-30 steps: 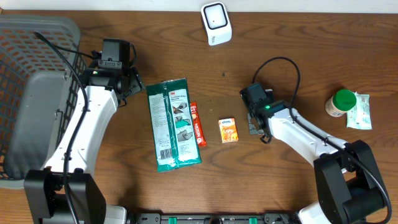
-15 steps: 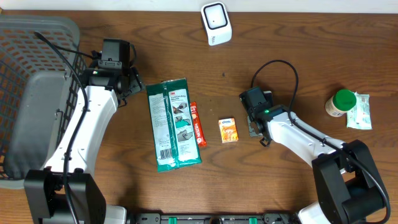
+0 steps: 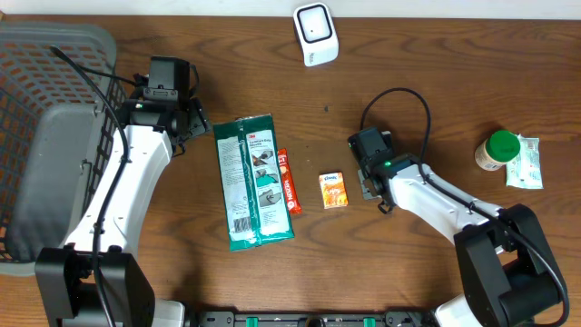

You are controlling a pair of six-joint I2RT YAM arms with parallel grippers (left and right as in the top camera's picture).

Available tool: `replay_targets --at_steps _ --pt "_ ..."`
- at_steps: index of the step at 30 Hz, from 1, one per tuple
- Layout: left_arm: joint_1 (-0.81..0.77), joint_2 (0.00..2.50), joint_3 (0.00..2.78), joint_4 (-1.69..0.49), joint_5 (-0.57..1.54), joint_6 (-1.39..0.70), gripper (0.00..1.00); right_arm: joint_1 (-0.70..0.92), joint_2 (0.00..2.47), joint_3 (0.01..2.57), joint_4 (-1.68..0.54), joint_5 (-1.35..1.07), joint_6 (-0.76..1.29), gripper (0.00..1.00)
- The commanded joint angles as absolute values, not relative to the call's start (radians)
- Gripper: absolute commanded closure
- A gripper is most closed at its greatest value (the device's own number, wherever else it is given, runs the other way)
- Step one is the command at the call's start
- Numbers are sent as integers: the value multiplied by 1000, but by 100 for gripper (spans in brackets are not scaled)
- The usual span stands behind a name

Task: Scan the item barcode
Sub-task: 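Lower the right gripper and close on one orange tissue pack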

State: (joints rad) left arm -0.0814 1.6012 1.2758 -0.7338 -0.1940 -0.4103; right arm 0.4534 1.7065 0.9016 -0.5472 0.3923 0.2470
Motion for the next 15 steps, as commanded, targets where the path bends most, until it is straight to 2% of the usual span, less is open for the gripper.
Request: replay_targets --at_steps 1,5,11,15 --pt "-82 1601 1280 -736 -211 -400 15 479 1713 966 -582 393 219 60" --pt "-82 1601 1280 -736 -211 -400 15 479 1713 1012 -642 396 219 60" --pt "-82 1601 1280 -736 -211 -400 15 479 1713 1019 -699 396 221 69" --pt "-82 1601 1280 -736 -211 -400 15 479 1713 1017 -720 396 232 69"
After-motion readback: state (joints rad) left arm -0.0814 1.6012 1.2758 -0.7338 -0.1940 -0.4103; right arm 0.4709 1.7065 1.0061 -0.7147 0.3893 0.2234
